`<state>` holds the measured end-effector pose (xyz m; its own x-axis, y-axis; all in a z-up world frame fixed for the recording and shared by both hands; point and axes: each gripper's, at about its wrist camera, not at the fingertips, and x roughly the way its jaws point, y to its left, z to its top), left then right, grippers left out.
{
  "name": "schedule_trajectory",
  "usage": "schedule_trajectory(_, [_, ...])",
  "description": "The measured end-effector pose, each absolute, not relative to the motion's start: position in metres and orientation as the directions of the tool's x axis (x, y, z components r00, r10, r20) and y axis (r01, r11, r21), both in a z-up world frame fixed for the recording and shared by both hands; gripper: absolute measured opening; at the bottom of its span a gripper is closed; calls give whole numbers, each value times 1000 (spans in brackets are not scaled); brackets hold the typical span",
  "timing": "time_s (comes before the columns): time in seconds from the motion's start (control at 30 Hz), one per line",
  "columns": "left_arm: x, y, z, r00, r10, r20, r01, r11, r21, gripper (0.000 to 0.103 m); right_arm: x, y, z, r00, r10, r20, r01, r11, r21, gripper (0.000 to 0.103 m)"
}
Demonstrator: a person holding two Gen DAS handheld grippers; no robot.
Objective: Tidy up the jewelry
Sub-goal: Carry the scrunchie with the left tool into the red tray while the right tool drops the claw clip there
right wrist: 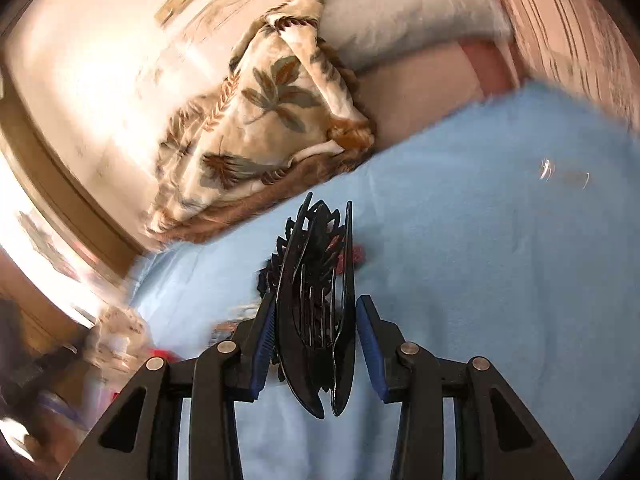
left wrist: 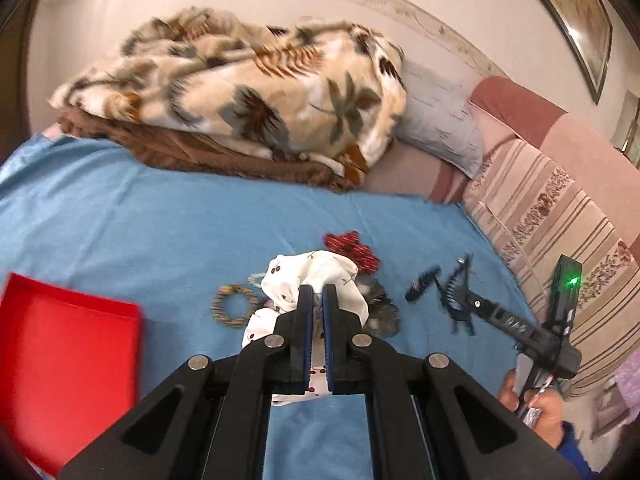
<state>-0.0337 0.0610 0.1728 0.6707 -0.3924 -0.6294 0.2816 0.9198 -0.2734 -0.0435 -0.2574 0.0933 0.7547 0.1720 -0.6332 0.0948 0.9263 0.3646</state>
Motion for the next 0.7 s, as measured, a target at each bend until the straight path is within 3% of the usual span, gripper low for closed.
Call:
schedule_trajectory(0.03, [-38,66,174,681,-379,-627,276,925,-259,5,-44,-242,96,742,31,-670,127,975,185,43])
schedule_trajectory(0.17, [-50,83,178,702,-348,-622,260,938,-231,5,-52,-232,87,697,-33,-717,160,981,110,43])
schedule_trajectory(0.27, [-53,102,179,715,-327,-618,232,945,-231,5,-68,-229,80,701,74,-710,113,971,212,43])
schedule_trajectory(0.57, [-56,183,173,760,-175,-626,84,981,-172,5,-99,-148,104,730,235,-642,-74,961,267,43])
schedule_trajectory(0.7, [-50,221,161,761,-109,-640,8,987,-158,5,-92,-88,112,677,390,-624,-214,916,340,43])
